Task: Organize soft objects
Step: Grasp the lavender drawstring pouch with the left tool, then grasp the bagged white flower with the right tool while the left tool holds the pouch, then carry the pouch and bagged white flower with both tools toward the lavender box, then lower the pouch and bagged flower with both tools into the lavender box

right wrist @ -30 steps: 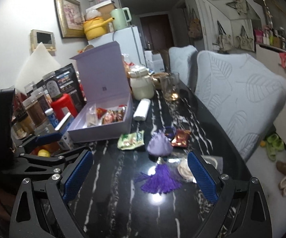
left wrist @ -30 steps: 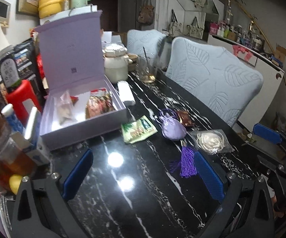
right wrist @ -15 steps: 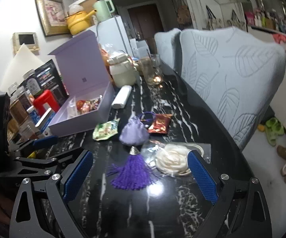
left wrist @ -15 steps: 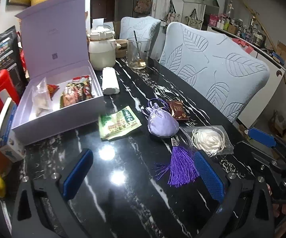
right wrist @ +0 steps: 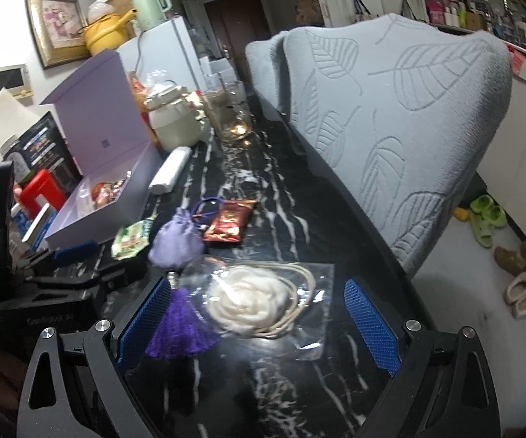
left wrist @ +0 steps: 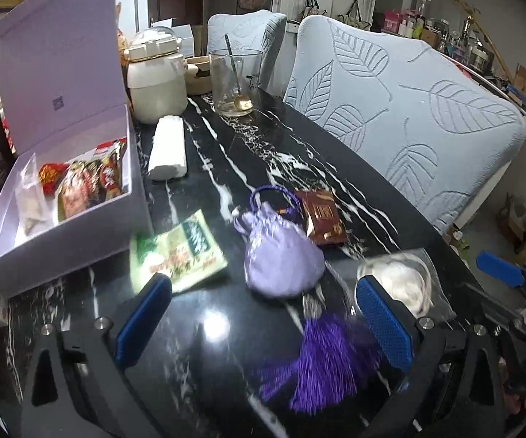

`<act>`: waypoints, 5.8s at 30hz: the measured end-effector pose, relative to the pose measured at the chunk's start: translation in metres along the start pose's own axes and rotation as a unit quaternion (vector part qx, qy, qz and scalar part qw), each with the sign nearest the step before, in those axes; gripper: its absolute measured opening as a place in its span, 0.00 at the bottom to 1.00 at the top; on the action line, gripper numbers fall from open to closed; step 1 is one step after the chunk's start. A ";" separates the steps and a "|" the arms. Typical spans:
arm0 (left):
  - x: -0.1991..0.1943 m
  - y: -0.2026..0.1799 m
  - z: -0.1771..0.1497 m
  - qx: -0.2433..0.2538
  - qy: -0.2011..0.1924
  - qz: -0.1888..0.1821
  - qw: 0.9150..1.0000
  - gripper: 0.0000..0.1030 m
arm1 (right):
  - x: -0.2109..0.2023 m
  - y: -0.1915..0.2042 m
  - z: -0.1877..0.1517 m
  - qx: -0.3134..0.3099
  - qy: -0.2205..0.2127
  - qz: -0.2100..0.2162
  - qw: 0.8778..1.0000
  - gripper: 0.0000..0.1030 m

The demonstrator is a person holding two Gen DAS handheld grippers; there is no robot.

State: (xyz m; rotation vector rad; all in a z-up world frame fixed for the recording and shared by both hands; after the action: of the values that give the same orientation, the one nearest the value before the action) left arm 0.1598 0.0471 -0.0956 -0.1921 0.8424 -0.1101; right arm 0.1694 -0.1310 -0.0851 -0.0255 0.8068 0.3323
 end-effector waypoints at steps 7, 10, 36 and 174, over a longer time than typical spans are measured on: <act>0.032 0.001 0.015 -0.009 0.008 -0.016 1.000 0.85 | 0.014 -0.015 -0.001 0.019 0.022 -0.007 1.000 0.94; 0.046 0.000 0.016 -0.006 0.019 -0.019 1.000 0.83 | 0.016 -0.020 0.000 0.022 0.023 -0.012 0.999 0.94; 0.008 0.000 0.002 0.014 0.039 -0.009 0.999 0.52 | 0.040 -0.013 -0.008 0.011 0.061 -0.031 0.998 1.00; -0.255 0.128 0.043 -0.035 -0.262 0.084 0.961 0.52 | -0.119 0.262 0.091 -0.220 -0.171 0.232 0.932 0.57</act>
State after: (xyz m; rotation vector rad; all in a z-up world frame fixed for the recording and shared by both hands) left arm 0.0257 0.2219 0.0910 -0.2032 0.3314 0.1288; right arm 0.0778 0.0977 0.0895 -0.1945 0.3695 0.9376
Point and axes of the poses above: each gripper's, at about its wrist camera, not at the fingertips, and x roughly the way its jaws point, y to its left, z to its top, the point moved 6 cm from there along x, roughly the way its jaws point, and after that the axes turned 11 degrees about -z, right-handed, at the moved point
